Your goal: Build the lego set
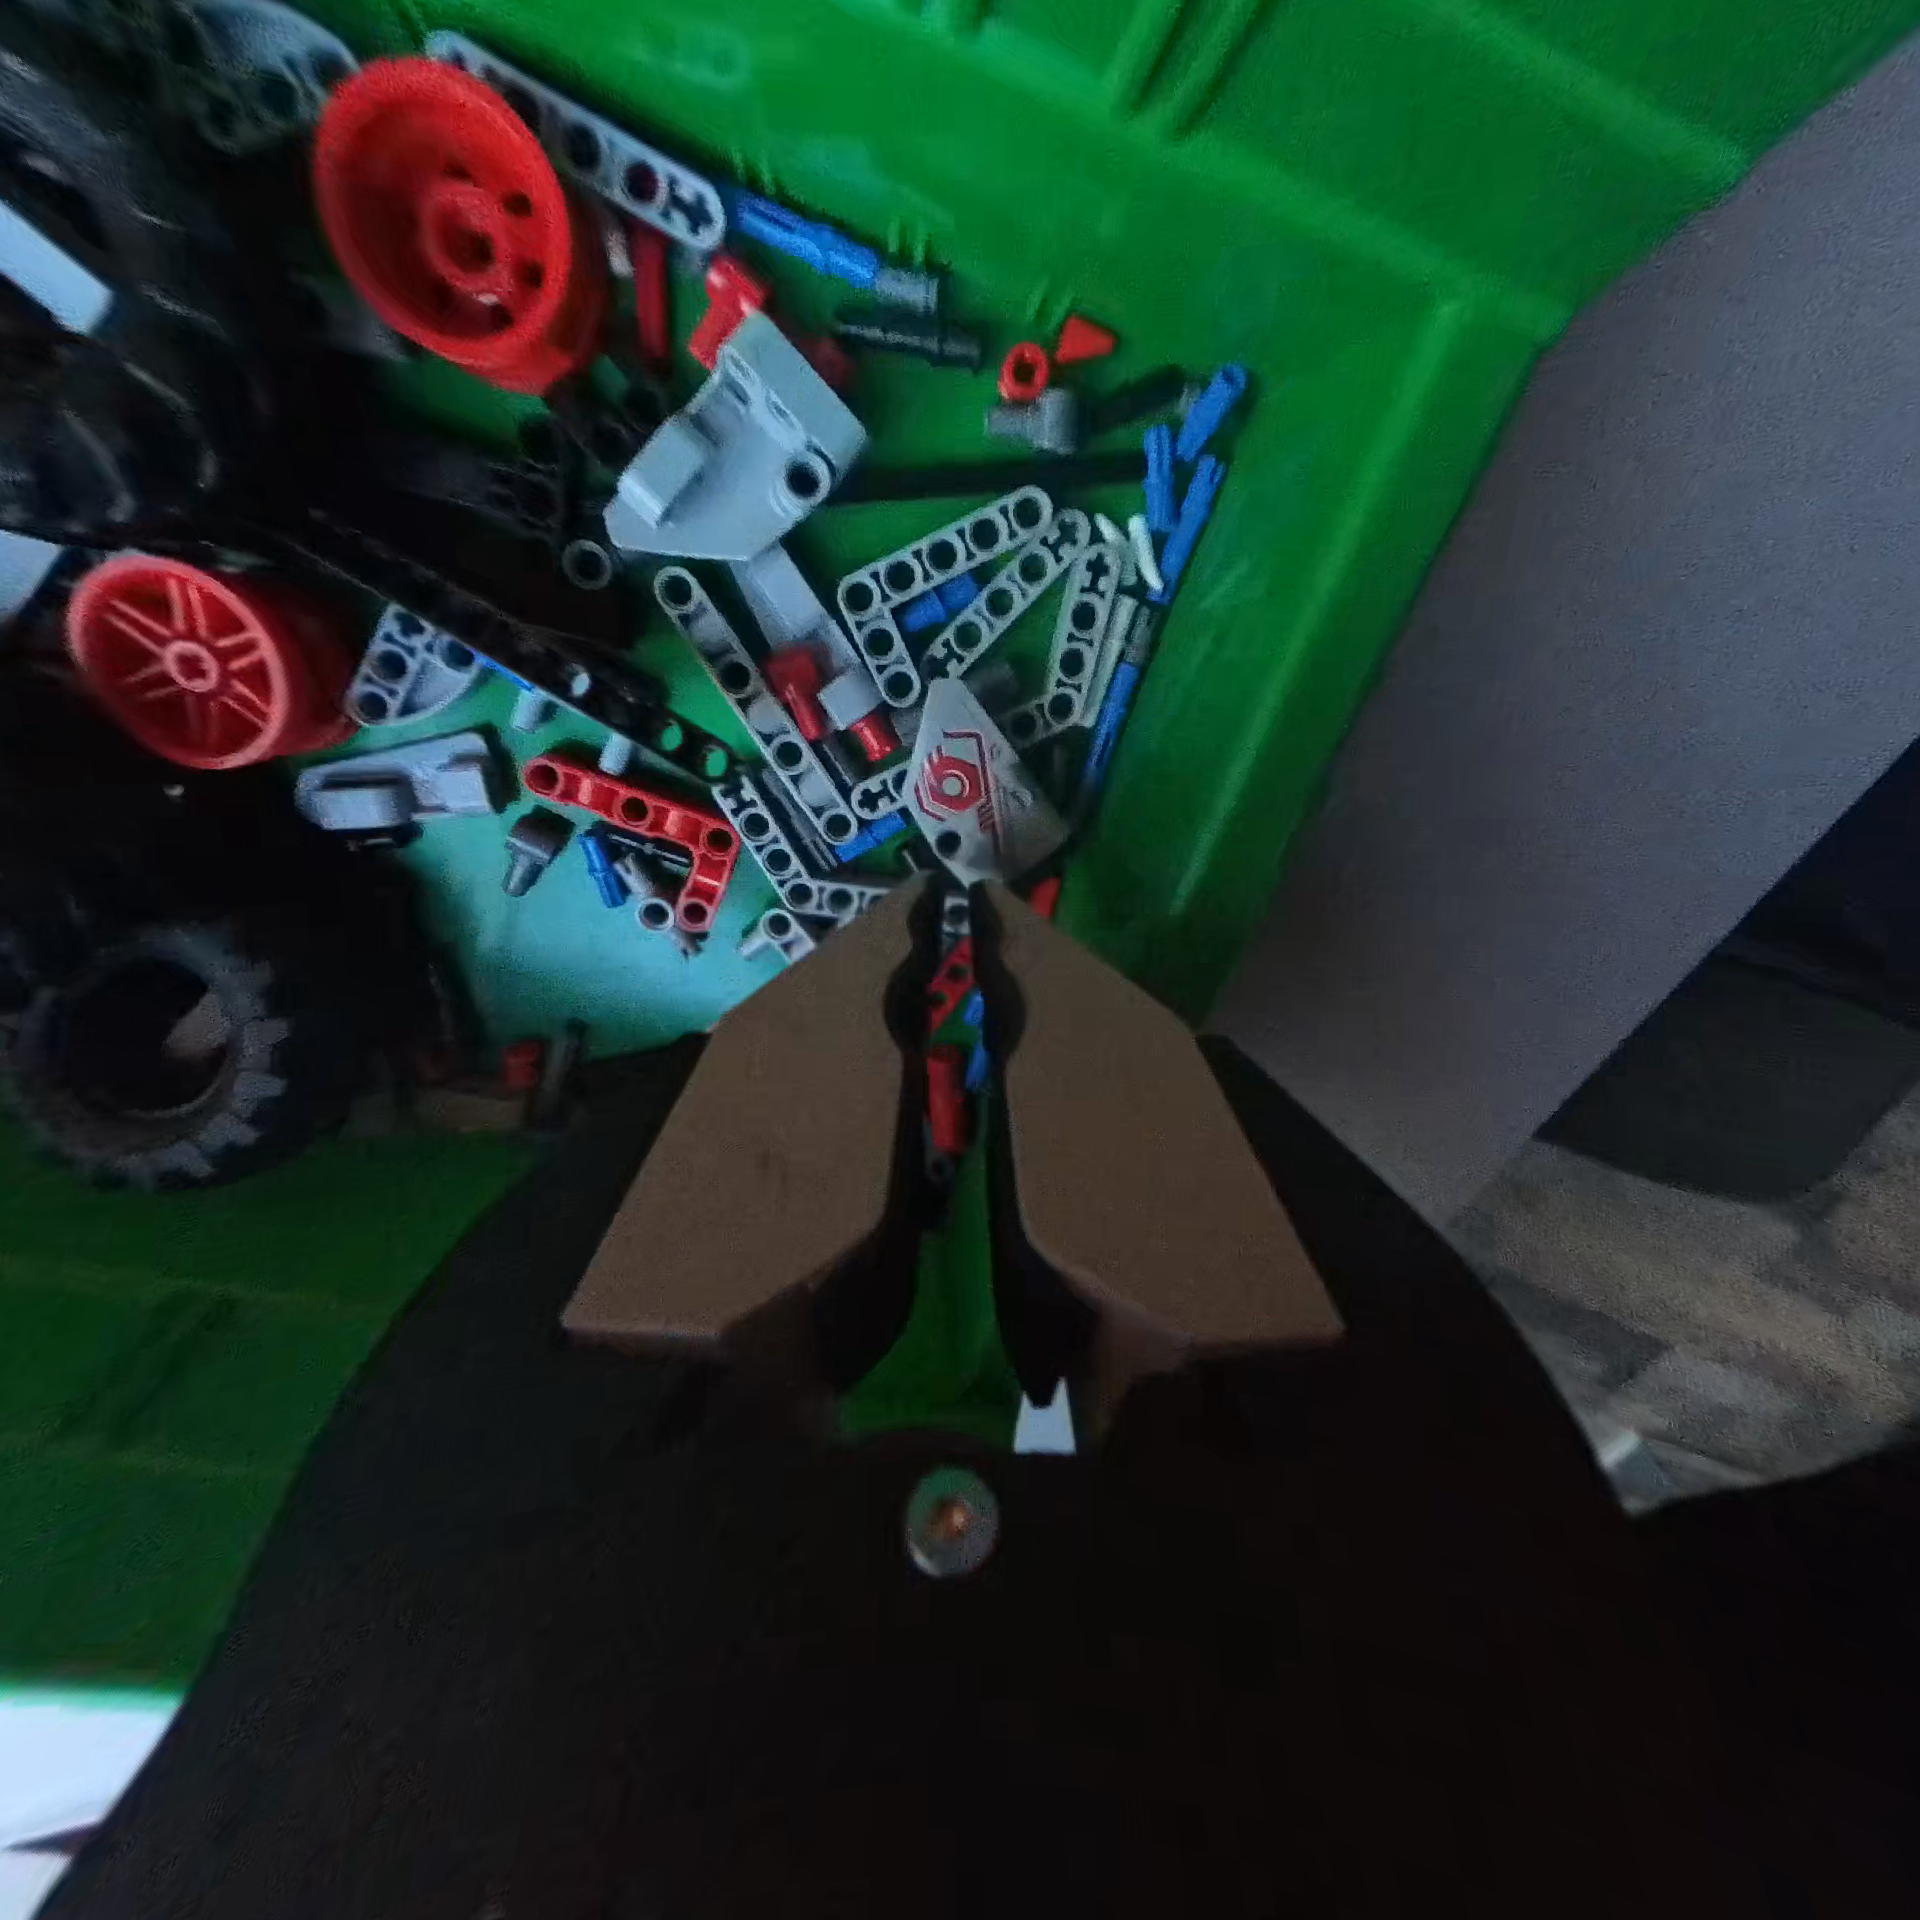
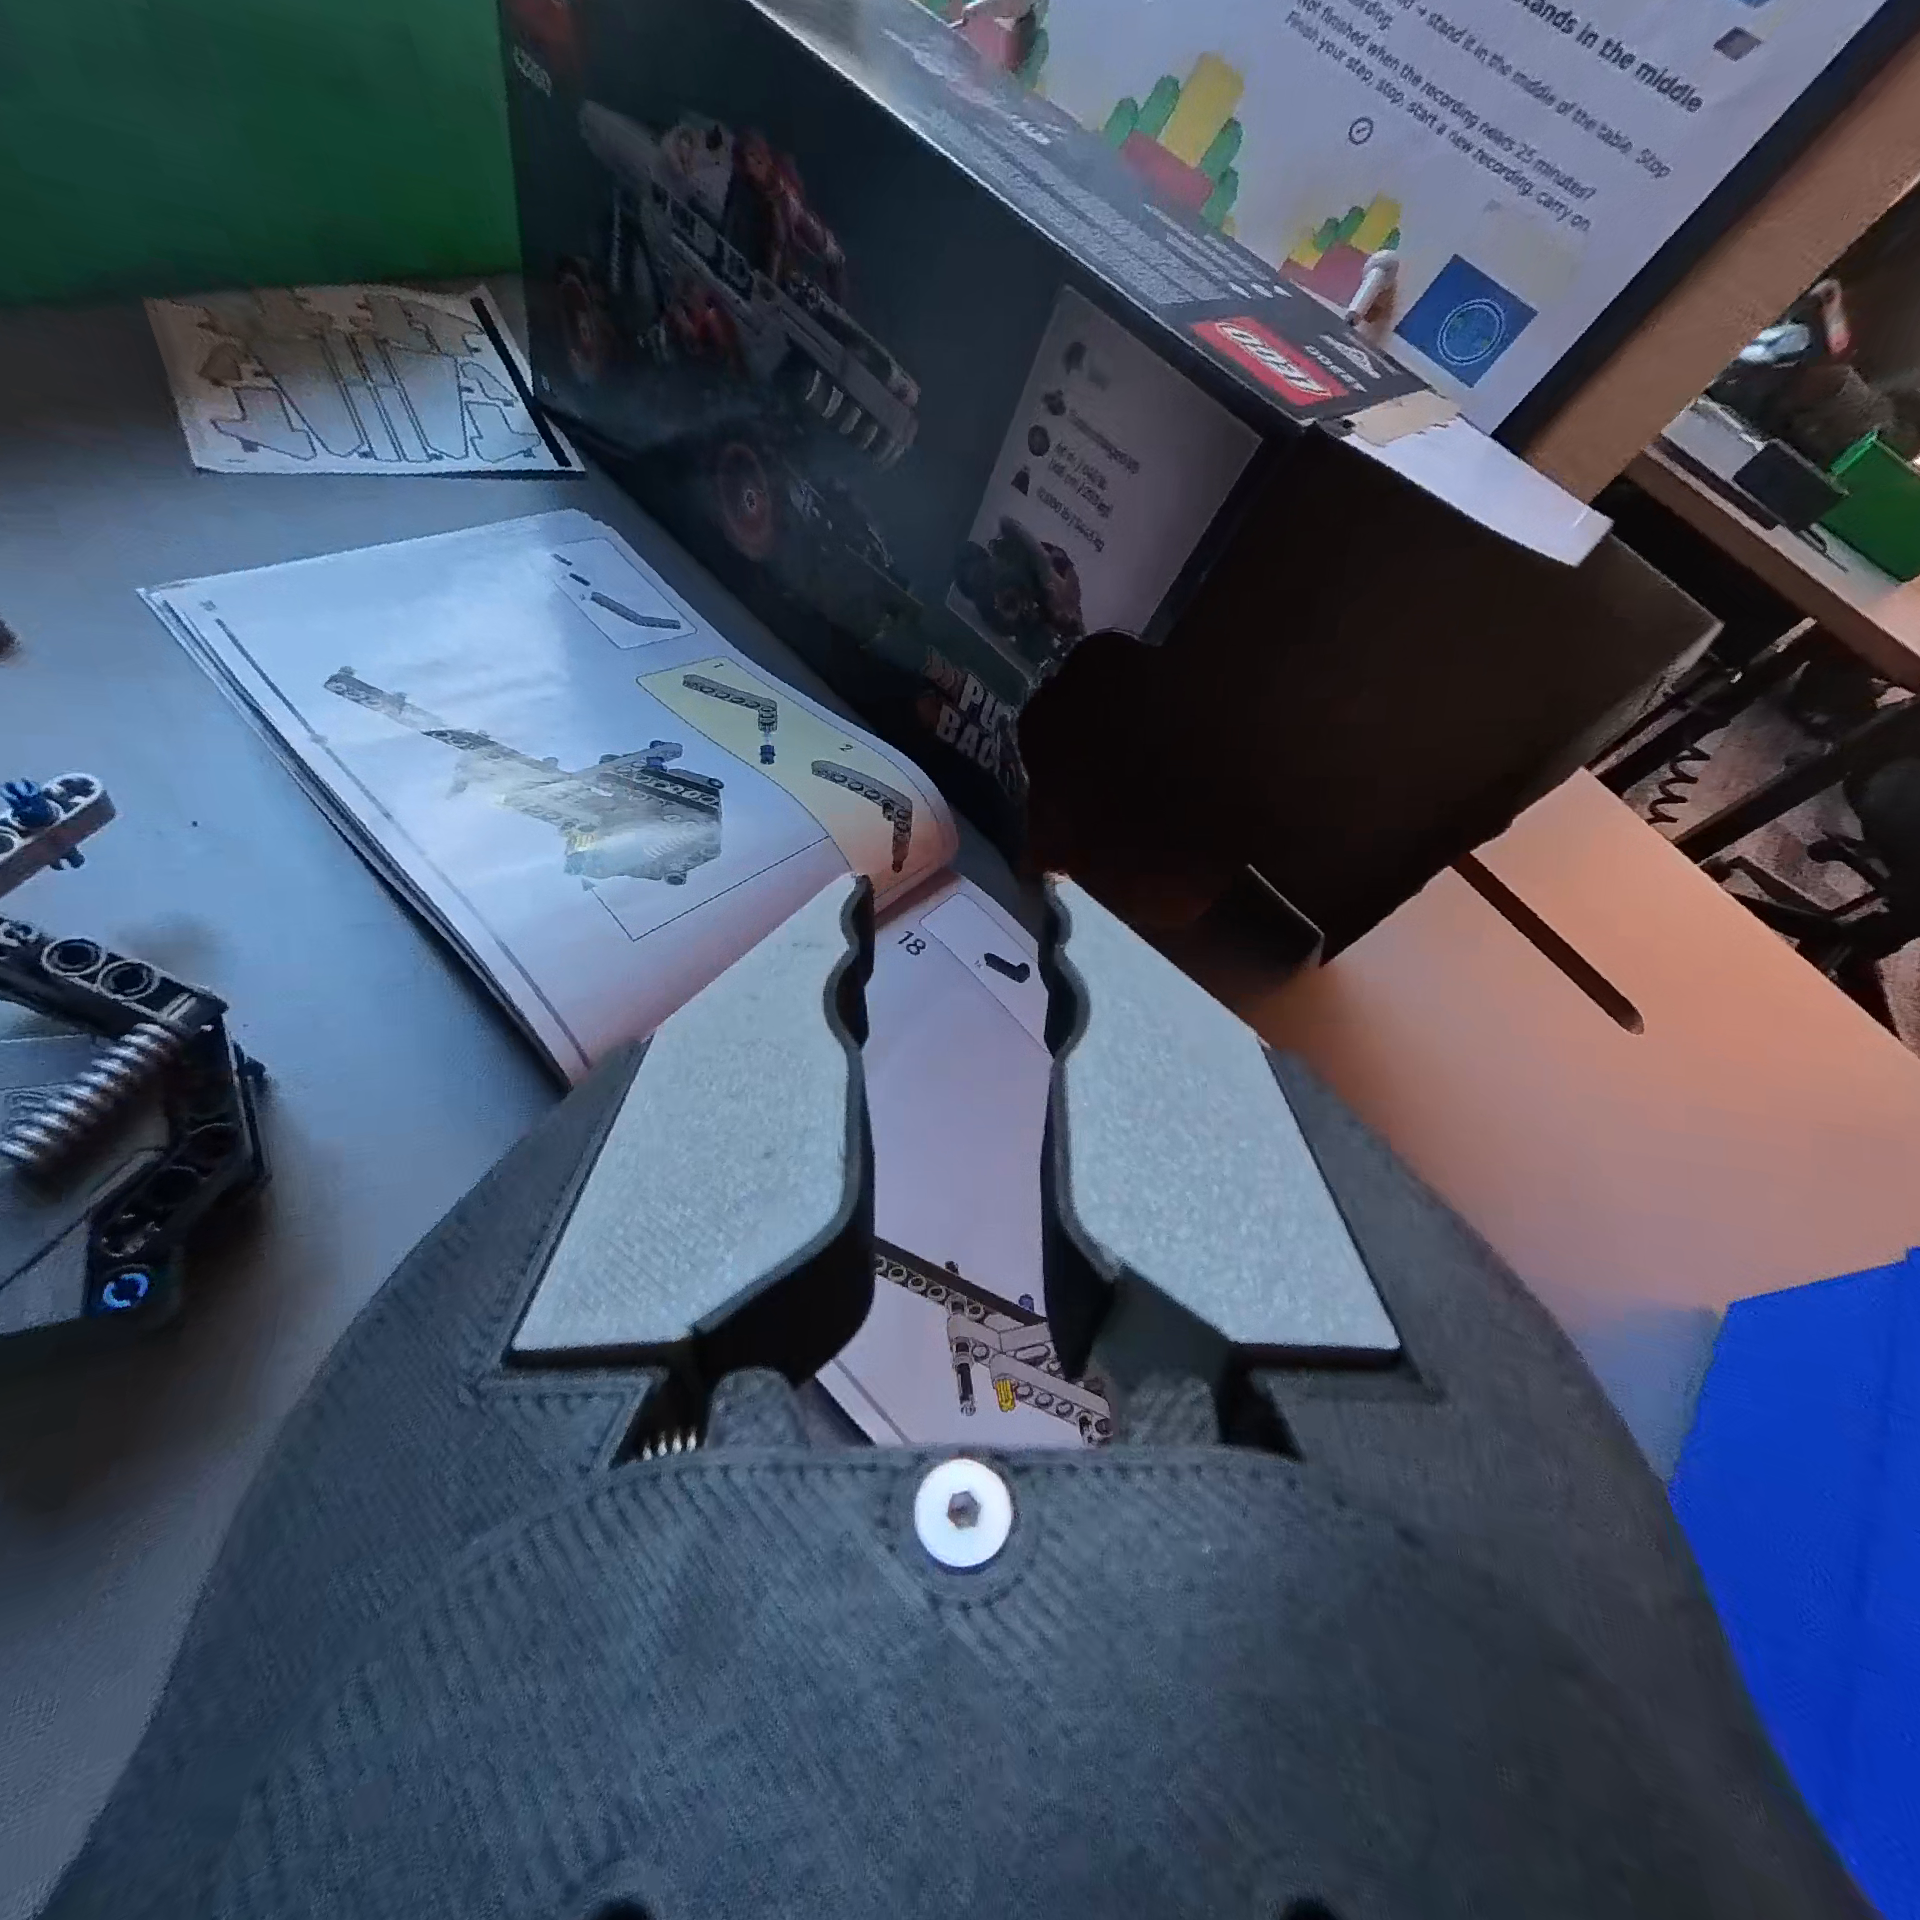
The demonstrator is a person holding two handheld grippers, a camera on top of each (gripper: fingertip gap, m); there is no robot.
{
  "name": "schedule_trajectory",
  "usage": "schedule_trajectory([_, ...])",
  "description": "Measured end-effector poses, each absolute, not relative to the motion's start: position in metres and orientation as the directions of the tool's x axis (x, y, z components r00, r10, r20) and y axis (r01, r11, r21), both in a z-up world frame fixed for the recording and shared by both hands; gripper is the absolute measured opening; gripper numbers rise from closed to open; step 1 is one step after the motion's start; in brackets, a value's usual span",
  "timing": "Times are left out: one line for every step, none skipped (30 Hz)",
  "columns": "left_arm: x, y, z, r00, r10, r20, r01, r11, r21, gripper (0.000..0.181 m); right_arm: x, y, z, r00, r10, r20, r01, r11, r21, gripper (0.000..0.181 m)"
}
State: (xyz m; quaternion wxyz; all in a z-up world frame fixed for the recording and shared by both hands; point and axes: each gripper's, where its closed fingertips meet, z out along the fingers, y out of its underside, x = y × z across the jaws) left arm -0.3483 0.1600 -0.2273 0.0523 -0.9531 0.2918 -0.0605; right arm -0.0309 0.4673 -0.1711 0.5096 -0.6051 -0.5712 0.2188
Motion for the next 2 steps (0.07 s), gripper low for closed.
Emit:
schedule_trajectory([-0.3504,0.1579,-0.2314,0.817,-0.571,0.077,-0.564,-0.82,-0.095,0.004,-0.0307,0.4666,-0.1708,0.248,0.913,0.323,0.47,0.178,-0.865,0.029])
schedule_trajectory([-0.3528,0.1591,-0.2335,0.815,-0.577,0.06,-0.573,-0.817,-0.072,0.004,-0.0306,0.4658,-0.1699,0.245,0.913,0.326,0.468,0.183,-0.864,0.029])
